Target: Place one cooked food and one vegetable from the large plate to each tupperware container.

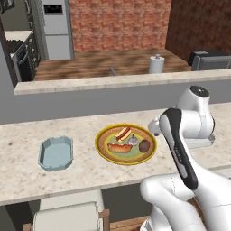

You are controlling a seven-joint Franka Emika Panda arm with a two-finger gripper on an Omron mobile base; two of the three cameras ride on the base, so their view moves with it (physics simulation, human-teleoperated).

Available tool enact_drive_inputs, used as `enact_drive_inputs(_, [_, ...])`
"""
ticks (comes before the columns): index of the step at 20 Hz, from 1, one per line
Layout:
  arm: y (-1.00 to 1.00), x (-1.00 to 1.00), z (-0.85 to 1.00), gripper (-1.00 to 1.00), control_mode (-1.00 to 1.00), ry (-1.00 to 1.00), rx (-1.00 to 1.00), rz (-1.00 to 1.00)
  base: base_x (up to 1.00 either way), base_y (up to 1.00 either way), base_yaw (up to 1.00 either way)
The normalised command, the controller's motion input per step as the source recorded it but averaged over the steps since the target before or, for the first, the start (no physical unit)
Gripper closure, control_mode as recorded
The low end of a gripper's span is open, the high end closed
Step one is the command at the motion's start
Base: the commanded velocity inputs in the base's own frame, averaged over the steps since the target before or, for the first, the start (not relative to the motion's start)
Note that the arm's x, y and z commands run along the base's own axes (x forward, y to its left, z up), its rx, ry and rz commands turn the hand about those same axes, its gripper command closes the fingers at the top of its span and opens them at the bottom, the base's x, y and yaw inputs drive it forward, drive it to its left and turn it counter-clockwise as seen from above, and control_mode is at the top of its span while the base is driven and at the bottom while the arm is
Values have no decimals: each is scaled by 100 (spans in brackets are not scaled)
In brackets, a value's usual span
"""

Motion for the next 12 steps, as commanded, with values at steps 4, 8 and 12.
enact_drive_inputs(4, [10, 29, 10, -100, -100, -3, 3, 0, 0, 0, 0])
enact_drive_inputs(8, [36, 51, 0, -100, -100, 8, 0, 7, 0, 0, 0])
enact_drive_inputs(12, [53, 67, -9, -100, -100, 16, 0, 4, 0, 0, 0])
